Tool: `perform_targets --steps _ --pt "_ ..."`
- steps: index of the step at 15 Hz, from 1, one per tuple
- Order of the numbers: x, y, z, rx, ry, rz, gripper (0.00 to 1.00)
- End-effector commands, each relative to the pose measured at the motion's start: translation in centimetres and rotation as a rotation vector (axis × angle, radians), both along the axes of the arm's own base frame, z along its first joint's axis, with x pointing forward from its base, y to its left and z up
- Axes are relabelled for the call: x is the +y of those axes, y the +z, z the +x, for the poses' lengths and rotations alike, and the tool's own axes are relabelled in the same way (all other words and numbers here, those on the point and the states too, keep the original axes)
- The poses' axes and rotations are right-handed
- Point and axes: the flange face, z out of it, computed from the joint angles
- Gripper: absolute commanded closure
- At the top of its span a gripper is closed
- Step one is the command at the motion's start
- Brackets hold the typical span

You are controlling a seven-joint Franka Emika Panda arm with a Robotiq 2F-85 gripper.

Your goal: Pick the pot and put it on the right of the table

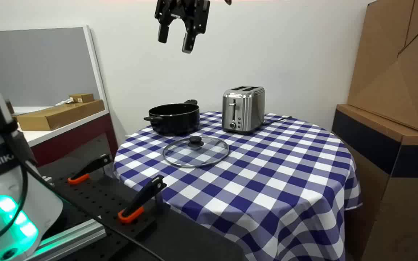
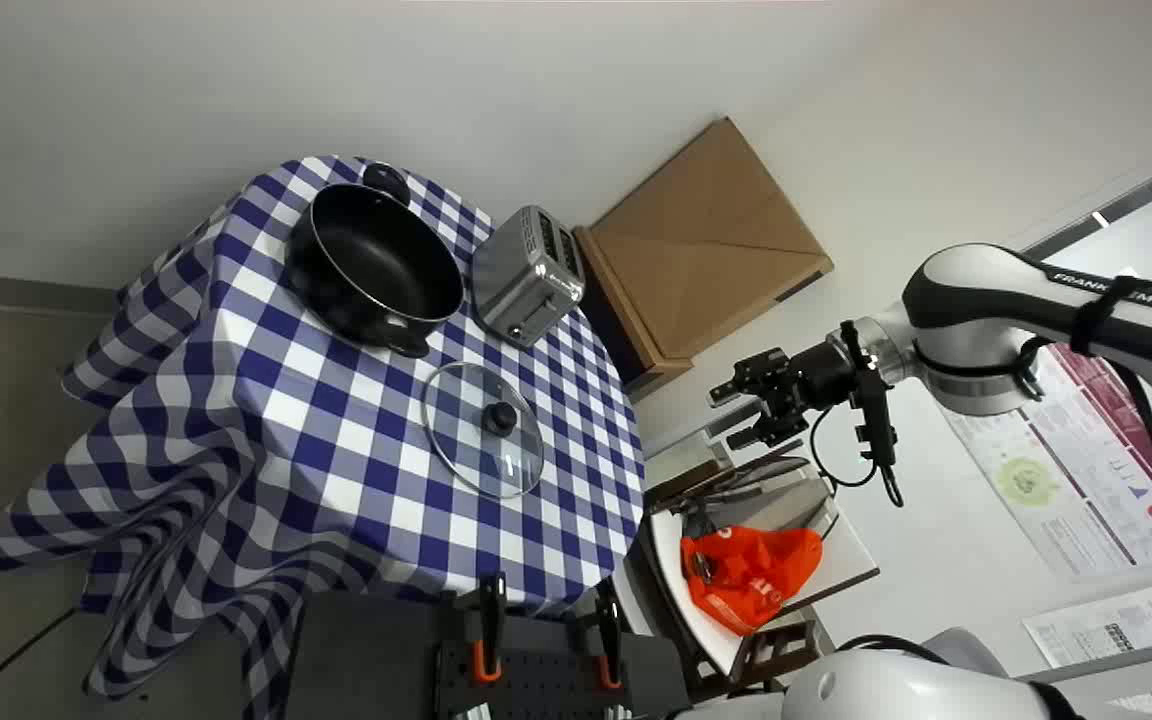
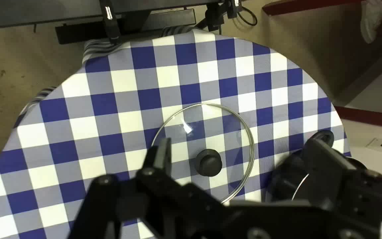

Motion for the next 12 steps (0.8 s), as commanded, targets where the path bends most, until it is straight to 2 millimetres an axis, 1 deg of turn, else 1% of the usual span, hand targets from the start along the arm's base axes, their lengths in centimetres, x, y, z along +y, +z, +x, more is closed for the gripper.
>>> perform_targets --steps 1,5,7,10,12 --pt "0.0 0.0 0.0 0.001 0.0 0.0 0.0" --pt "0.0 0.0 0.0 0.001 0.0 0.0 0.0" --pt "0.3 -0.1 0.5 -0.022 -0.024 -0.026 0.0" --pt "1.9 -0.2 1.9 -0.095 -0.012 -0.077 0.0" --pt "3.7 -0.8 2.9 -0.126 0.014 -0.102 0.0"
